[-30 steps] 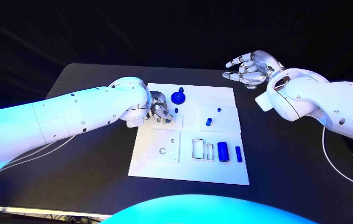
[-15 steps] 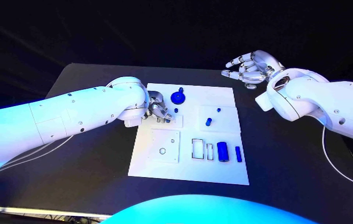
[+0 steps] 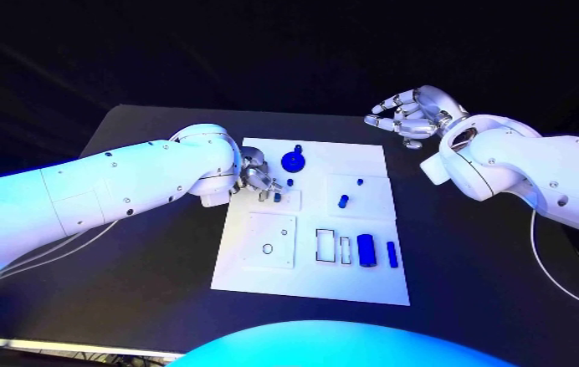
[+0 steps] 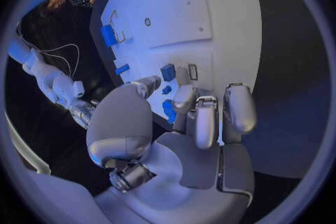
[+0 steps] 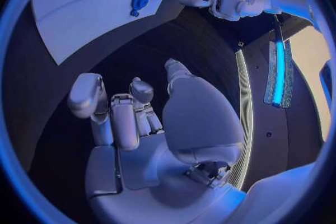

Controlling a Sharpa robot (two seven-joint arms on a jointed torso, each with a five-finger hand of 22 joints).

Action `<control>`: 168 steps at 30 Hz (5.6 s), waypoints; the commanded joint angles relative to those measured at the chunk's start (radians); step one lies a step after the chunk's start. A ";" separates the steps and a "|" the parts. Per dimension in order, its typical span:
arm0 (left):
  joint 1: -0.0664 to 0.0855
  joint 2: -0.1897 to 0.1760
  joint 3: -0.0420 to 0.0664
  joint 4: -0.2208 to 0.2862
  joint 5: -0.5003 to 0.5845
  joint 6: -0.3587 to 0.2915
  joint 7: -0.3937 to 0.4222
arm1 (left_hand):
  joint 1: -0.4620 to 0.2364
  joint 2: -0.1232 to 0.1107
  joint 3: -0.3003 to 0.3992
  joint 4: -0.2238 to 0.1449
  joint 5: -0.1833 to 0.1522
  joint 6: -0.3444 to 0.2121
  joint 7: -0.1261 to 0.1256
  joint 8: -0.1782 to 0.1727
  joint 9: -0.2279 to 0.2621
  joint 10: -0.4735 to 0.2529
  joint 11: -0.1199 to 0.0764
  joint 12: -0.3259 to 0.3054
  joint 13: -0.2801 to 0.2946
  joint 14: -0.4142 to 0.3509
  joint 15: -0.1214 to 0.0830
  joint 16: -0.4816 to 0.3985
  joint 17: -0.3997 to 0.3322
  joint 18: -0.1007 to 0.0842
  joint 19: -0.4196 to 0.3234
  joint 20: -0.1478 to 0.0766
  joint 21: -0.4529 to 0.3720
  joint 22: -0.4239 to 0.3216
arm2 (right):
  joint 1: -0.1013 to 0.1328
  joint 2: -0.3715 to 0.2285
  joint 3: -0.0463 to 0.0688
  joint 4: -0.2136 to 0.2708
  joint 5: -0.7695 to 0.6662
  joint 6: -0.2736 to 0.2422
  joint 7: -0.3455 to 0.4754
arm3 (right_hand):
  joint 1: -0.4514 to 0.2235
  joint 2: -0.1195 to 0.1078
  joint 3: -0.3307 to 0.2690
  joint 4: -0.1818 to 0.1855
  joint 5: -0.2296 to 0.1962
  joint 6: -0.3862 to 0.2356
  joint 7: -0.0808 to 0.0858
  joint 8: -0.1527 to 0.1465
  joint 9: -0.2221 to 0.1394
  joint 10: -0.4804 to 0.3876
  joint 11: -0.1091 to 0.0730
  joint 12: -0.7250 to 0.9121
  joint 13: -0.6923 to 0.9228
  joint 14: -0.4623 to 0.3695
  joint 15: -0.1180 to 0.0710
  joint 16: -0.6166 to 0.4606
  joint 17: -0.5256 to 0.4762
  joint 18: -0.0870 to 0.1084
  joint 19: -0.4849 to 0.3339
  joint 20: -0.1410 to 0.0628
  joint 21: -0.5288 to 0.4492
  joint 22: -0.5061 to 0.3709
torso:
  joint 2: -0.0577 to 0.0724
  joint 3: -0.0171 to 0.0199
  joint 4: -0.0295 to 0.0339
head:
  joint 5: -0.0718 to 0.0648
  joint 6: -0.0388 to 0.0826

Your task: Assemble the parts on the task board

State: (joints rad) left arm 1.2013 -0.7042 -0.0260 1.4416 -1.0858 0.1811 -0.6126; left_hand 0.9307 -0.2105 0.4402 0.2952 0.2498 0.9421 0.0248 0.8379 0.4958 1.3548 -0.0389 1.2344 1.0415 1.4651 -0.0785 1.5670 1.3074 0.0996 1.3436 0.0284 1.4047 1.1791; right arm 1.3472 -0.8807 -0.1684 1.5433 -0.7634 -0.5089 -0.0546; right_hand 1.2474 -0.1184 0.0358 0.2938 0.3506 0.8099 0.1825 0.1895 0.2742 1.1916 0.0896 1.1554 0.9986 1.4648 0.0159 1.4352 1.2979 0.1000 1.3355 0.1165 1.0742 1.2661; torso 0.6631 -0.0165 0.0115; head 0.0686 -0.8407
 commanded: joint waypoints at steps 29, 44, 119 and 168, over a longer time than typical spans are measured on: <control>0.066 0.014 0.069 -0.100 0.009 -0.060 0.050 | 0.132 0.031 -0.067 -0.002 -0.007 -0.189 0.095 -0.145 -0.070 -0.208 0.081 -0.174 -0.253 0.083 0.056 -0.029 0.198 0.000 -0.054 0.052 -0.051 -0.082 | -0.003 0.004 -0.001 -0.015 0.037 0.033 0.003 | 0.006 0.012 -0.014 -0.003 0.021 -0.009 -0.002 0.005 -0.004 -0.001 0.003 0.010 0.000 0.043 -0.002 -0.004 0.006 0.005 0.007 0.000 -0.003 0.003 | 0.005 0.0013 -0.0020 | -0.005 0.035; 0.067 0.084 0.063 -0.225 -0.042 0.004 0.060 | 0.135 0.036 -0.069 -0.002 -0.007 -0.187 0.095 -0.145 -0.070 -0.219 0.082 -0.178 -0.261 0.080 0.058 -0.032 0.191 0.002 -0.060 0.054 -0.055 -0.091 | -0.002 -0.007 -0.001 0.003 0.038 0.031 0.016 | 0.016 0.020 -0.013 -0.003 0.038 -0.008 -0.003 0.007 -0.005 0.000 0.002 0.014 0.001 0.043 -0.003 -0.004 0.007 0.005 0.008 0.000 -0.003 0.005 | 0.005 -0.0009 -0.0008 | -0.007 0.031; 0.060 0.158 0.044 -0.364 0.063 0.130 0.061 | 0.273 0.086 -0.016 -0.010 -0.005 -0.123 0.070 -0.110 -0.058 -0.207 0.061 -0.119 -0.227 0.074 0.042 -0.036 0.179 0.005 -0.071 0.047 -0.058 -0.095 | -0.002 -0.013 -0.001 -0.003 0.004 -0.024 -0.002 | 0.058 0.033 0.005 -0.005 0.120 -0.004 -0.007 0.014 -0.008 -0.004 -0.002 0.016 -0.007 0.042 -0.007 -0.009 0.004 0.006 0.009 -0.004 -0.011 0.007 | 0.004 -0.0011 -0.0012 | -0.007 0.029; 0.060 0.167 0.040 -0.388 0.075 0.152 0.055 | 0.255 0.085 -0.010 -0.006 -0.007 -0.117 0.067 -0.103 -0.055 -0.191 0.058 -0.103 -0.216 0.077 0.040 -0.032 0.186 0.003 -0.064 0.045 -0.053 -0.085 | -0.001 -0.014 -0.001 0.001 0.004 -0.020 -0.005 | 0.061 0.032 0.006 -0.005 0.119 -0.003 -0.007 0.015 -0.008 -0.003 -0.003 0.017 -0.005 0.043 -0.007 -0.008 0.006 0.005 0.011 -0.004 -0.007 0.009 | 0.004 -0.0013 -0.0009 | -0.009 0.022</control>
State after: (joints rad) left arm 1.2607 -0.5384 0.0136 1.0536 -1.0177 0.3125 -0.5564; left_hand 1.1848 -0.1301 0.4240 0.2868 0.2414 0.8188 0.0909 0.7314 0.4397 1.1601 0.0197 1.1263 0.8250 1.4668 -0.0337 1.5331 1.3073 0.0995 1.2773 0.0766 1.3460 1.0934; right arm 1.3461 -0.8953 -0.1694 1.5426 -0.7498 -0.5342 -0.0640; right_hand 1.2966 -0.0857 0.0364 0.2883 0.4669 0.8066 0.1792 0.2011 0.2678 1.1916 0.0896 1.1684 0.9930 1.4648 0.0159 1.4313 1.3029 0.0999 1.3394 0.1127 1.0688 1.2740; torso 0.6672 -0.0178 0.0108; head 0.0602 -0.8185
